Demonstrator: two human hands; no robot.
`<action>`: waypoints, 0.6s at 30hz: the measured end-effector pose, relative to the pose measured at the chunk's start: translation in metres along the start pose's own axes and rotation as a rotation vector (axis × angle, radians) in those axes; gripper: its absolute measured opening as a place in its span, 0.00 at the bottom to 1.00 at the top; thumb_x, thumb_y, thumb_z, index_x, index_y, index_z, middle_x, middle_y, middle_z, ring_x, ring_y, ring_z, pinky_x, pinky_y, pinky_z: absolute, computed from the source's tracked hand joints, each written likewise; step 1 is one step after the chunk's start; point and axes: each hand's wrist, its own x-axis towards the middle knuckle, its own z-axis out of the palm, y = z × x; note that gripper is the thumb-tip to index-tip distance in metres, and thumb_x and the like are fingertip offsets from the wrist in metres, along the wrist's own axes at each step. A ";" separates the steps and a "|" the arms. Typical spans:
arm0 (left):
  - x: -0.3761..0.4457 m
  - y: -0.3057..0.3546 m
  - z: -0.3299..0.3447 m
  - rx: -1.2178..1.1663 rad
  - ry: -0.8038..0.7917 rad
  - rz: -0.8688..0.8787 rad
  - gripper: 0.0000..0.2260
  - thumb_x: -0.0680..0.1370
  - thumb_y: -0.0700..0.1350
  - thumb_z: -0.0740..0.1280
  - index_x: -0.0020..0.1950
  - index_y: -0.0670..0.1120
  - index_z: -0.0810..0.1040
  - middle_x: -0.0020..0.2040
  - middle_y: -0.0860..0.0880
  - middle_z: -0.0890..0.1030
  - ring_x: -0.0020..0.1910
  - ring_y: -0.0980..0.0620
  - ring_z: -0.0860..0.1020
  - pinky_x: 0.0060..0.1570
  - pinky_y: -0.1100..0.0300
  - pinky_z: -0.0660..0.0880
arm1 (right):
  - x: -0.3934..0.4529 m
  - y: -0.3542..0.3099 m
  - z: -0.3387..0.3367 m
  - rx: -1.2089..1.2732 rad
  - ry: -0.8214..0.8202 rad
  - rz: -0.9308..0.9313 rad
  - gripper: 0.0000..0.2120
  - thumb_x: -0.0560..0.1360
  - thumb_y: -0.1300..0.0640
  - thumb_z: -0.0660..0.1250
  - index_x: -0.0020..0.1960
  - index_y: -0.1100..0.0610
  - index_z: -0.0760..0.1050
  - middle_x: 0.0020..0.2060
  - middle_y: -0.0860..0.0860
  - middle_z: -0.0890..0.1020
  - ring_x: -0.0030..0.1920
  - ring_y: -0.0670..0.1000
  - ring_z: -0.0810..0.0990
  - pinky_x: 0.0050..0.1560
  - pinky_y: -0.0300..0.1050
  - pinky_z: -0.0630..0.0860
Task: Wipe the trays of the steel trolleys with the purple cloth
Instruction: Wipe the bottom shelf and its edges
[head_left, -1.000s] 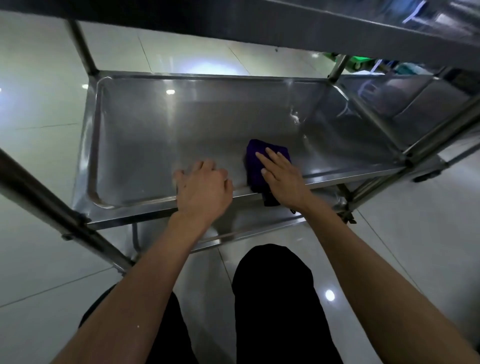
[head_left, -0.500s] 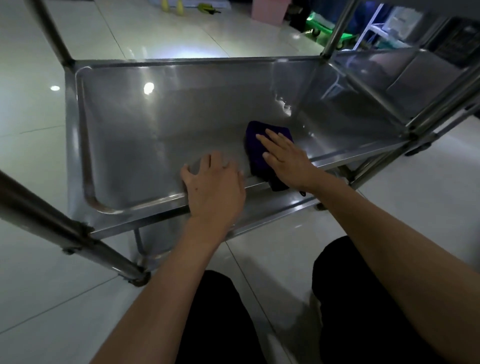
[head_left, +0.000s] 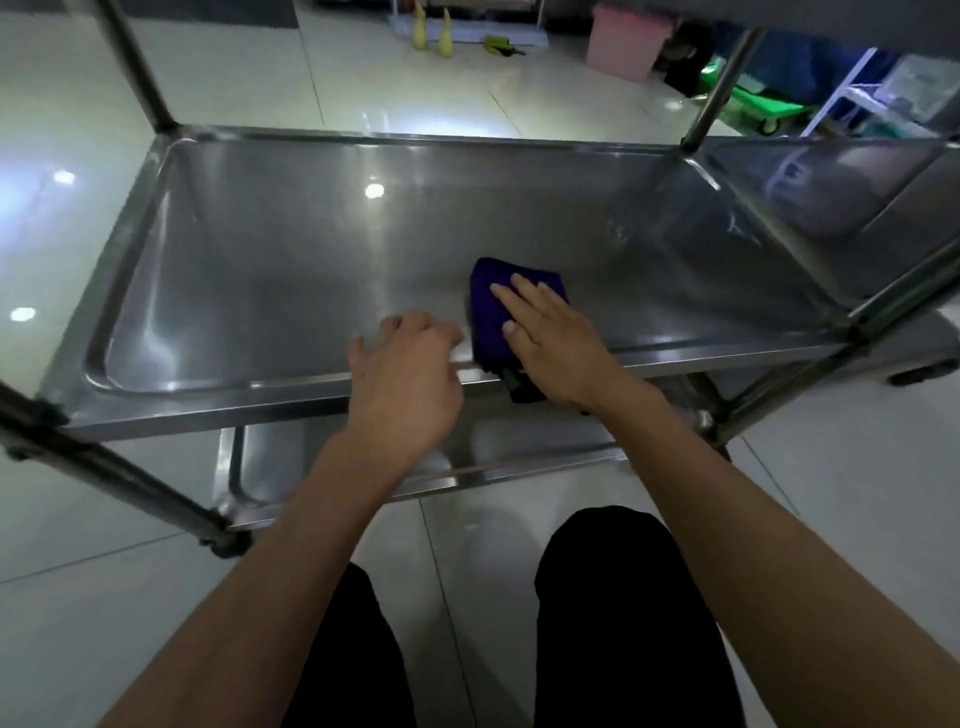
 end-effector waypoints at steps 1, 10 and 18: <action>0.001 0.014 0.005 -0.015 0.014 0.010 0.16 0.78 0.41 0.63 0.64 0.53 0.78 0.66 0.49 0.75 0.68 0.46 0.71 0.69 0.37 0.63 | -0.001 0.014 -0.006 0.010 0.001 0.007 0.24 0.85 0.48 0.46 0.81 0.46 0.50 0.81 0.48 0.51 0.80 0.53 0.48 0.78 0.53 0.49; 0.038 0.128 0.054 -0.007 0.043 0.031 0.14 0.79 0.46 0.60 0.60 0.49 0.80 0.63 0.50 0.78 0.63 0.47 0.74 0.68 0.39 0.66 | -0.022 0.139 -0.053 0.026 -0.025 0.036 0.24 0.86 0.49 0.47 0.81 0.47 0.51 0.81 0.48 0.50 0.80 0.53 0.47 0.79 0.50 0.47; 0.073 0.218 0.088 -0.010 -0.001 0.169 0.16 0.76 0.46 0.61 0.61 0.51 0.80 0.62 0.52 0.78 0.62 0.47 0.72 0.59 0.48 0.71 | -0.039 0.246 -0.087 0.059 0.014 0.197 0.24 0.85 0.49 0.49 0.80 0.46 0.53 0.81 0.48 0.52 0.80 0.53 0.48 0.78 0.51 0.48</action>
